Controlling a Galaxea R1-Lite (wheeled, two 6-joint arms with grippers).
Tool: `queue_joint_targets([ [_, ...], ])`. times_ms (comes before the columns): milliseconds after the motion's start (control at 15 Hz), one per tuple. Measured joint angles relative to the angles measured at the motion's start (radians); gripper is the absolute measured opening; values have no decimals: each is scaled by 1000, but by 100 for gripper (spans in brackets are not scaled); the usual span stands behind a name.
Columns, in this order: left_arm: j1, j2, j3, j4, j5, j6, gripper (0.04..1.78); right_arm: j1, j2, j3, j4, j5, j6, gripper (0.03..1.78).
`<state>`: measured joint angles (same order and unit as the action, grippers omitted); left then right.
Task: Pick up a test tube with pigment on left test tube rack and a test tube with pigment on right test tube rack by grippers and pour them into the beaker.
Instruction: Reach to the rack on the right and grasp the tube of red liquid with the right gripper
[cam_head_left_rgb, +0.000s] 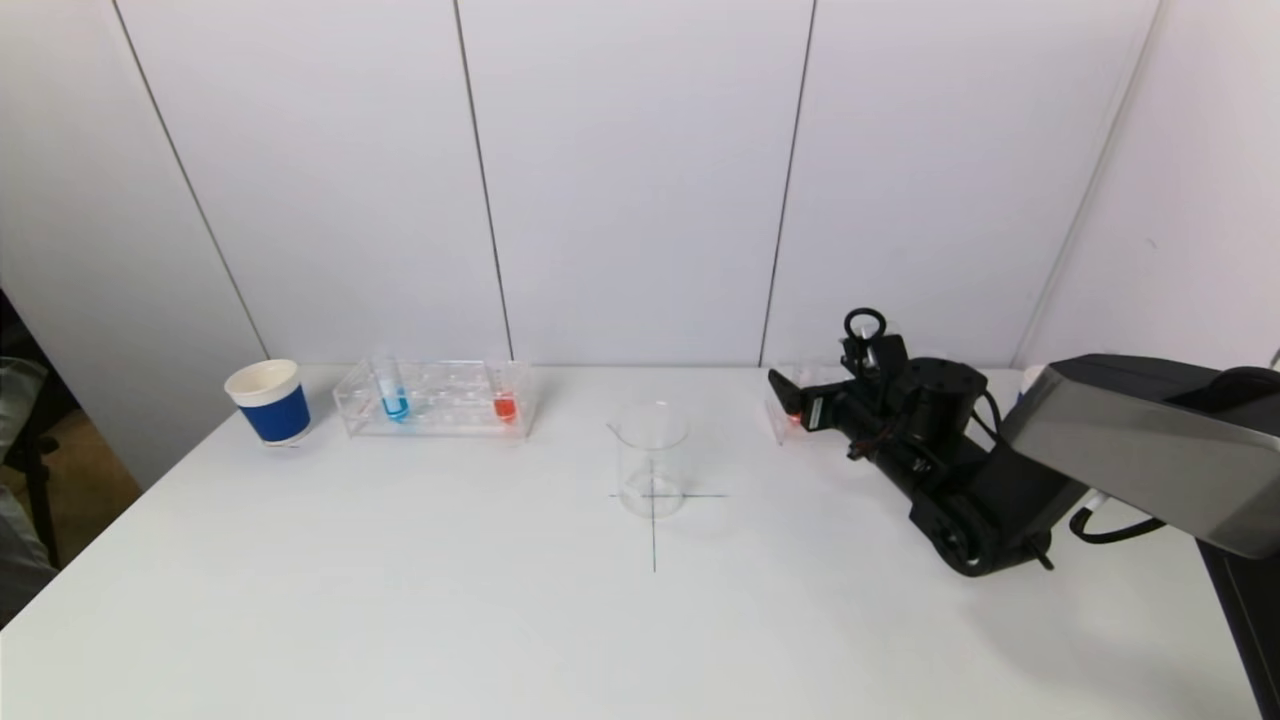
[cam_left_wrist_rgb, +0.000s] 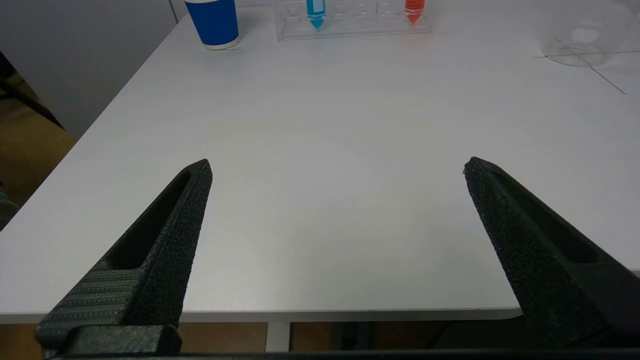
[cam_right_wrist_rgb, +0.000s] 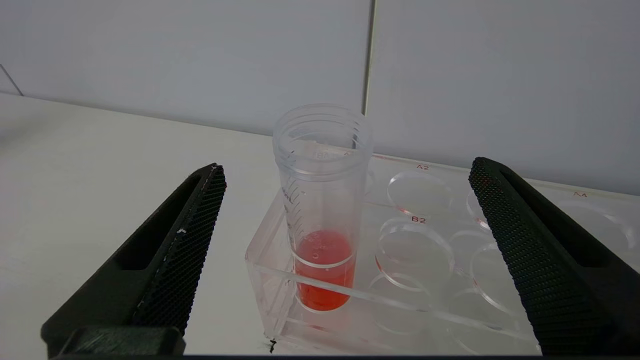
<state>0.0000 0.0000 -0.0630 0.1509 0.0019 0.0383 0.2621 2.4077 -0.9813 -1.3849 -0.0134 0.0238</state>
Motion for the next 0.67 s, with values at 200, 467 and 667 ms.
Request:
queue_joint_targets([
  [200,0,0,0,0,0,0,176,4,2,-16,10,0,-1,177],
  [467,0,0,0,0,0,0,176,7,13,-39,12,0,-4,177],
  [667,0,0,0,0,0,0,176,9,18,-47,13,-2,-4,177],
])
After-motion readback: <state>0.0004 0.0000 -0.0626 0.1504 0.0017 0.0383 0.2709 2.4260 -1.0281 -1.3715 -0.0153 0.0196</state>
